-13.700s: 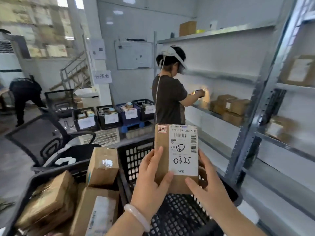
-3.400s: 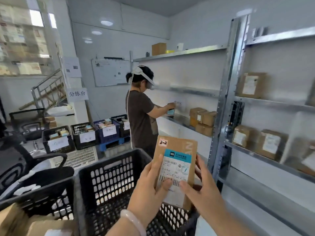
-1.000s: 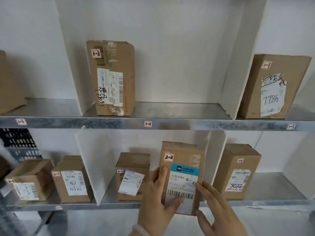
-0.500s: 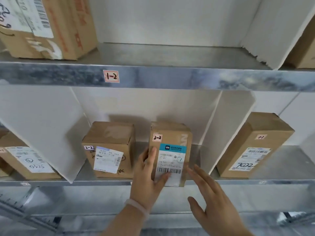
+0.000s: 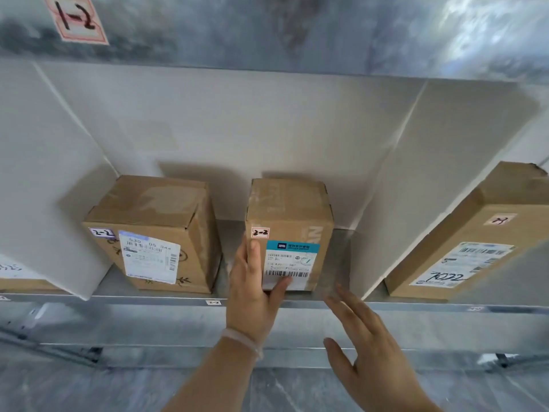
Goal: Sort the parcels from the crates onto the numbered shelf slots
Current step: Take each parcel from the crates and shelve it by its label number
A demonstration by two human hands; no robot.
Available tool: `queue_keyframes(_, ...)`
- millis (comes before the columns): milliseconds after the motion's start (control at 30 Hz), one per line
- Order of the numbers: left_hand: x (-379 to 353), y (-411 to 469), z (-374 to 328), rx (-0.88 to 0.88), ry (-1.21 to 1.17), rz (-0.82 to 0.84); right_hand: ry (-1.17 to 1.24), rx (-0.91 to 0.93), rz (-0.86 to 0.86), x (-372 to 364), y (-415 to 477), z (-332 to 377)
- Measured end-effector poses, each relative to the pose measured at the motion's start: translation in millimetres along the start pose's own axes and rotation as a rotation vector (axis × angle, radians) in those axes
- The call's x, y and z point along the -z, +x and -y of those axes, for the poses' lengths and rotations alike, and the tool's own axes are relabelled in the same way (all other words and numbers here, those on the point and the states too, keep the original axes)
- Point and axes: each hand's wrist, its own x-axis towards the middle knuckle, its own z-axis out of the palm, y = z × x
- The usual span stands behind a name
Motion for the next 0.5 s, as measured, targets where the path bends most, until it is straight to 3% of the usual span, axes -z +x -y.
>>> queue_keyframes(367, 15, -13, 1, -0.077, 0.085, 0.034, 0.034, -0.008, 0.076, 4, -7, 0)
queue_keyframes(500, 51, -32, -17, -0.012, 0.19, 0.077, 0.015, 0.101, 0.097, 7, -10, 21)
